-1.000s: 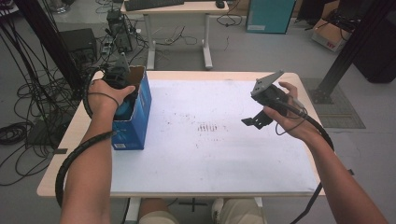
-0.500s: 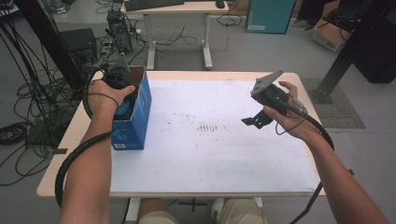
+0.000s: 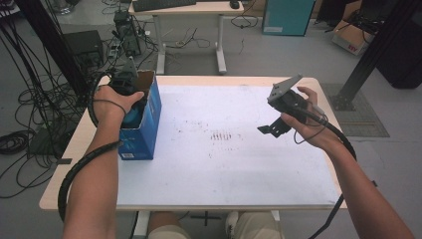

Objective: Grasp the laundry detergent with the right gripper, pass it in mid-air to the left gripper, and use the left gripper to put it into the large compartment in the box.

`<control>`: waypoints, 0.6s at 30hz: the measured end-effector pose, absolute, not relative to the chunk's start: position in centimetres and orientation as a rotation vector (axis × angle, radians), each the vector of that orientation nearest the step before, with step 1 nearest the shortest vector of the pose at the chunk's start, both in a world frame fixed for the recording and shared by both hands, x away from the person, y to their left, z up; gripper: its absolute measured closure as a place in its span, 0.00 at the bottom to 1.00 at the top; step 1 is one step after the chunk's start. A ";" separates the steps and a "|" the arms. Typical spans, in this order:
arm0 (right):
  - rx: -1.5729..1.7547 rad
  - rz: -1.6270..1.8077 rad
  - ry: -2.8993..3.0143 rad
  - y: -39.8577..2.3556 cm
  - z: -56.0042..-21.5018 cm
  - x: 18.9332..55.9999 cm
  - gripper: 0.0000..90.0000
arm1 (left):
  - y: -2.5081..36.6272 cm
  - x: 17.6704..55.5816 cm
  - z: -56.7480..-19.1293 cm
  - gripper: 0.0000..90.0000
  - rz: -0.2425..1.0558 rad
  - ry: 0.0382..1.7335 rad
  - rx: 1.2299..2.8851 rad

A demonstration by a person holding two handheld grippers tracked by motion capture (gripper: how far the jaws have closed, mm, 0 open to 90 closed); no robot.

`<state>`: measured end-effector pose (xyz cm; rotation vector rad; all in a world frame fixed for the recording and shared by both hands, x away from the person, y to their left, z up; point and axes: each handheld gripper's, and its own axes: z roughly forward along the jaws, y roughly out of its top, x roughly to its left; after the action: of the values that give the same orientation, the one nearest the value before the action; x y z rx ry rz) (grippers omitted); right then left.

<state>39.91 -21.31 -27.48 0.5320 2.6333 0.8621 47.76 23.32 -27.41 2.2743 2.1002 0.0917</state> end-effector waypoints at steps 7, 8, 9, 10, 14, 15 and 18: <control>0.521 0.866 2.631 -20.8 -27.4 40.0 0.05 | 22.9 47.5 -26.3 0.32 0.130 2.086 2.294; 0.521 0.865 2.628 -20.8 -27.4 40.0 0.05 | 22.9 47.5 -26.1 0.32 0.141 2.086 2.297; 0.522 0.866 2.630 -20.7 -27.4 40.0 0.05 | 22.8 47.4 -25.8 0.31 0.152 2.084 2.302; 0.522 0.868 2.629 -20.6 -27.4 39.9 0.05 | 22.8 47.4 -25.6 0.31 0.154 2.082 2.308; 0.507 0.872 2.627 -20.5 -27.2 40.0 0.05 | 22.4 47.2 -24.7 0.30 0.178 2.075 2.316; 0.516 0.875 2.626 -20.5 -27.2 40.0 0.05 | 22.3 47.1 -24.5 0.30 0.182 2.073 2.319; 0.504 0.879 2.624 -20.4 -27.2 40.0 0.05 | 21.9 46.9 -23.9 0.30 0.213 2.065 2.347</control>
<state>40.02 -20.42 -27.16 0.5042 2.6241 0.8789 46.87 21.93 -23.93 2.3471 2.0653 0.2126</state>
